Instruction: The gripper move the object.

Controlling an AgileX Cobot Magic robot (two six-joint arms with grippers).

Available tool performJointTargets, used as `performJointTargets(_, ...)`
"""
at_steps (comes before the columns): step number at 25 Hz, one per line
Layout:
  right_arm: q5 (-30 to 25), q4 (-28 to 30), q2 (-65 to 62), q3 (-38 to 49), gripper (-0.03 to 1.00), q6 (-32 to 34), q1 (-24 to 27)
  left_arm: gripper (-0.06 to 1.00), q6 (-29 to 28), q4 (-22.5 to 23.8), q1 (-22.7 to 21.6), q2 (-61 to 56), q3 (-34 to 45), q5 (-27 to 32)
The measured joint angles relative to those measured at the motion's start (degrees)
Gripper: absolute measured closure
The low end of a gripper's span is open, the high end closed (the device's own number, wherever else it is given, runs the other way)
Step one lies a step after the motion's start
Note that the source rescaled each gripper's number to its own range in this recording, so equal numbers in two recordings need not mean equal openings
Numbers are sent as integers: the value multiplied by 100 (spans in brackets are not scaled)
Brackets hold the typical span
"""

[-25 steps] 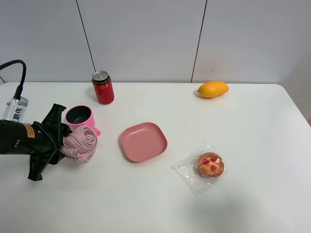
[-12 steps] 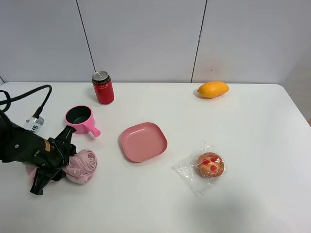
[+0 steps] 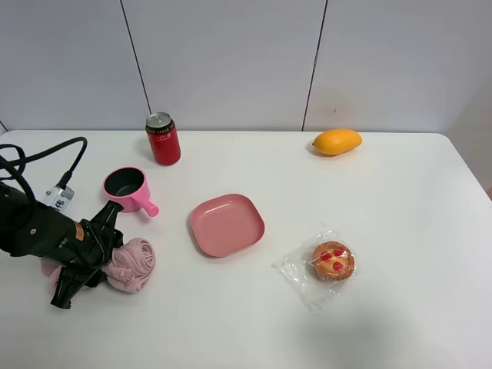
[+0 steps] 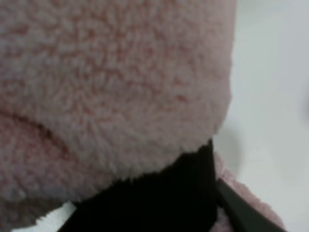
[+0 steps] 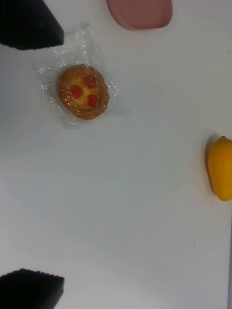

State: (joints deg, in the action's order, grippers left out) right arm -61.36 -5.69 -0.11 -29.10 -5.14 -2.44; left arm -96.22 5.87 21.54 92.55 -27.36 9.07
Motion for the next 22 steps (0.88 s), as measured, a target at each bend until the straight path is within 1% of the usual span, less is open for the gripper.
performJointTargets(3,0,0,0,0,-3,0,0,93,0,46,0,0,0,-13)
performJointTargets(4,0,0,0,0,-3,0,0,84,0,67,0,0,0,-31)
performJointTargets(6,0,0,0,0,-3,0,0,50,-42,80,0,28,-30,45)
performJointTargets(7,0,0,0,0,-3,0,0,31,-88,86,0,46,-87,219)
performJointTargets(8,0,0,0,0,-3,0,0,15,-121,110,0,54,-159,370)
performJointTargets(9,0,0,0,0,-3,0,0,7,-142,144,0,54,-216,518)
performJointTargets(10,0,0,0,0,-3,0,0,2,-156,194,0,54,-281,601)
performJointTargets(11,0,0,0,0,-3,0,0,-1,-156,249,0,54,-335,615)
performJointTargets(13,0,0,0,0,-3,0,0,-4,-162,287,0,54,-426,590)
performJointTargets(18,0,0,0,0,-3,0,0,-4,-84,332,0,56,-678,428)
performJointTargets(20,0,0,0,0,-3,0,0,-4,250,376,0,61,-782,363)
performJointTargets(22,0,0,0,0,-3,0,0,-4,824,406,61,61,-894,289)
